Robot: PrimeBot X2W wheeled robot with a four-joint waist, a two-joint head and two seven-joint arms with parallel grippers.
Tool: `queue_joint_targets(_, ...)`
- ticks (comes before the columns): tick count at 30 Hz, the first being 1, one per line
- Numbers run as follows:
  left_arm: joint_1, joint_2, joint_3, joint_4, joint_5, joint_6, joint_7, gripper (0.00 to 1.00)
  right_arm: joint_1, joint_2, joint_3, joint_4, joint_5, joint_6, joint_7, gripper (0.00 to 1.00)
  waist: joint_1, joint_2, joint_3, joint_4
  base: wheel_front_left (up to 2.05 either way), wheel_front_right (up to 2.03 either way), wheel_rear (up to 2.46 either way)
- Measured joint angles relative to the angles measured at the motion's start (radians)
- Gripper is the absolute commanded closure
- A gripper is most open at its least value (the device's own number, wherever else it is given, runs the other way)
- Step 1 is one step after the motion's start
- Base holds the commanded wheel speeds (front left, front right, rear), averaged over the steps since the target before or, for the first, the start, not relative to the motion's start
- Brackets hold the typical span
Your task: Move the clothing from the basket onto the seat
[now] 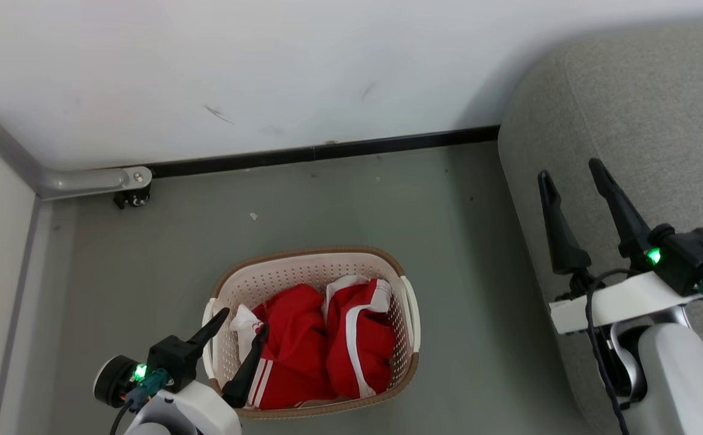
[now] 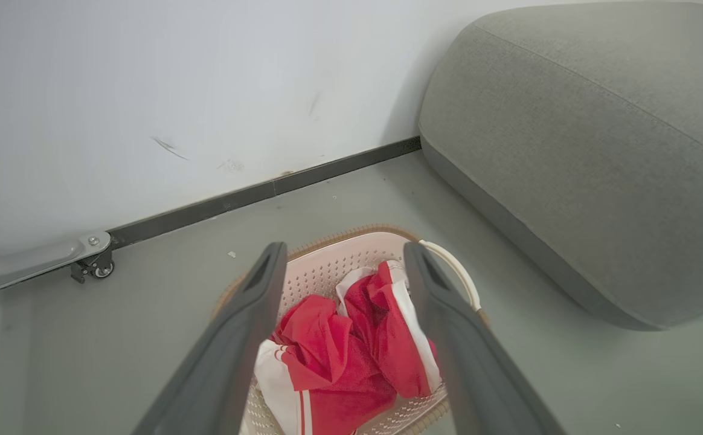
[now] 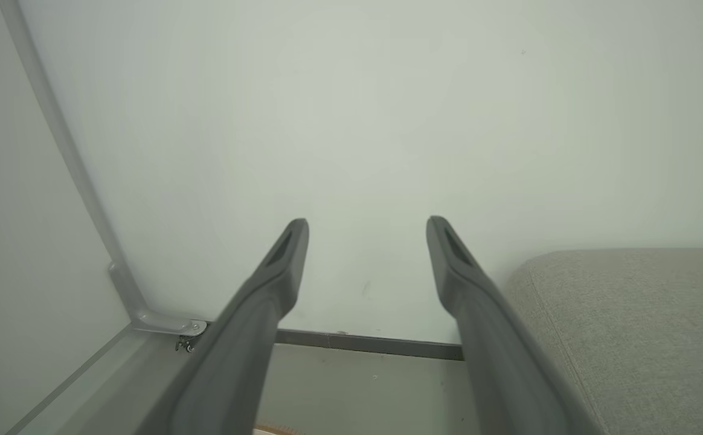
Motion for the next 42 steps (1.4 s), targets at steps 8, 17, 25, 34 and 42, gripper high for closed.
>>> queue_joint_targets(8, -0.063, 0.026, -0.052, 0.046, -0.013, 0.000, 0.028, 0.00, -0.080, -0.002, 0.059, -0.031, 0.017, 0.000, 0.000, 0.00, 0.0000, 0.0000, 0.074, -0.016, 0.00, 0.00, 0.00)
queue_joint_targets(17, -0.130, 0.044, -0.067, 0.087, -0.020, 0.000, 0.054, 0.00, -0.163, -0.005, 0.096, -0.046, 0.025, 0.000, -0.001, 0.00, -0.0001, 0.0000, 0.157, -0.034, 0.00, 0.00, 0.00)
queue_joint_targets(25, -0.191, 0.049, -0.071, 0.129, -0.019, 0.000, 0.082, 0.00, -0.229, -0.008, 0.124, -0.060, 0.043, 0.000, -0.001, 0.00, 0.0000, 0.0000, 0.229, -0.049, 0.00, 0.00, 0.00)
queue_joint_targets(34, -0.264, 0.072, -0.111, 0.159, 0.021, 0.000, 0.124, 0.00, -0.309, -0.013, 0.151, -0.068, 0.053, 0.000, -0.001, 0.00, -0.0001, 0.0000, 0.305, -0.065, 0.00, 0.00, 0.00)
queue_joint_targets(42, -0.334, 0.092, -0.194, 0.160, 0.109, 0.000, 0.146, 0.00, -0.389, -0.016, 0.183, -0.078, 0.059, 0.000, -0.006, 0.00, 0.0000, 0.0000, 0.368, -0.081, 0.00, 0.00, 0.00)
